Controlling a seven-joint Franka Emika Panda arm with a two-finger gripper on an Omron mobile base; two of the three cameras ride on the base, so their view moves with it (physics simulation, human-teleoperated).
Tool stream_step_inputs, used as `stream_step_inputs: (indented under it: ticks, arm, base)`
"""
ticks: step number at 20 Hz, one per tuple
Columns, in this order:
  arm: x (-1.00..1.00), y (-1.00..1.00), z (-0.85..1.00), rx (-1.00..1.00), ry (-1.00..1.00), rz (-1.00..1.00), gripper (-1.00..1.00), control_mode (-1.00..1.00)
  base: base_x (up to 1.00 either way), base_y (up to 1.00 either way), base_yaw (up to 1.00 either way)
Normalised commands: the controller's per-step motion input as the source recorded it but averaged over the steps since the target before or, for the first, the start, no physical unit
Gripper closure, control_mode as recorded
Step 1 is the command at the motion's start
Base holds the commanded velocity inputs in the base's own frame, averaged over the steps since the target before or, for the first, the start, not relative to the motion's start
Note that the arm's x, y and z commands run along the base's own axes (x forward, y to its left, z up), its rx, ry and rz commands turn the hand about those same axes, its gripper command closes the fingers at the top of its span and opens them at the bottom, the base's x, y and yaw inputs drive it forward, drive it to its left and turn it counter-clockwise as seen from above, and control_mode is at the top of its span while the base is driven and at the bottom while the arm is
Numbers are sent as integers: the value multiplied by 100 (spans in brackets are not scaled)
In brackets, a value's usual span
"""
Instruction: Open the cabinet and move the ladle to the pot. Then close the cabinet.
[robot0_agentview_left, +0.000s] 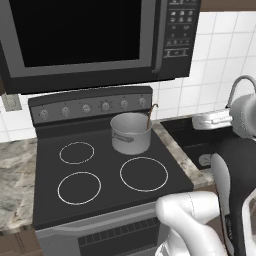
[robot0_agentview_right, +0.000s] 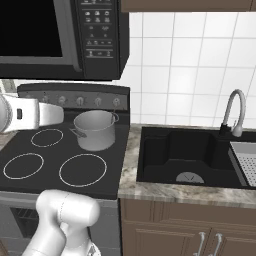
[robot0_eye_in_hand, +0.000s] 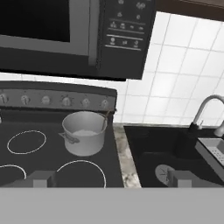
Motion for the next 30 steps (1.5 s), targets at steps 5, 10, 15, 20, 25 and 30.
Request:
stream_step_inputs:
  ticks: [5,10,15,20,25,30]
  arm:
    - [-52,0,-20,-20,0,13,-100,-100]
    - [-57,0,-15,-11,0,5,-100,100]
    - [0,0,0,0,0,0,-100,100]
    - [0,0,0,0,0,0,-100,100]
    - [0,0,0,0,0,0,-100,100]
    - [0,0,0,0,0,0,-100,100]
  base:
    - [0,0,0]
    - [-15,0,1]
    - [-96,3,0]
    - [-100,46,0]
    - [-66,94,0]
    - [0,100,0]
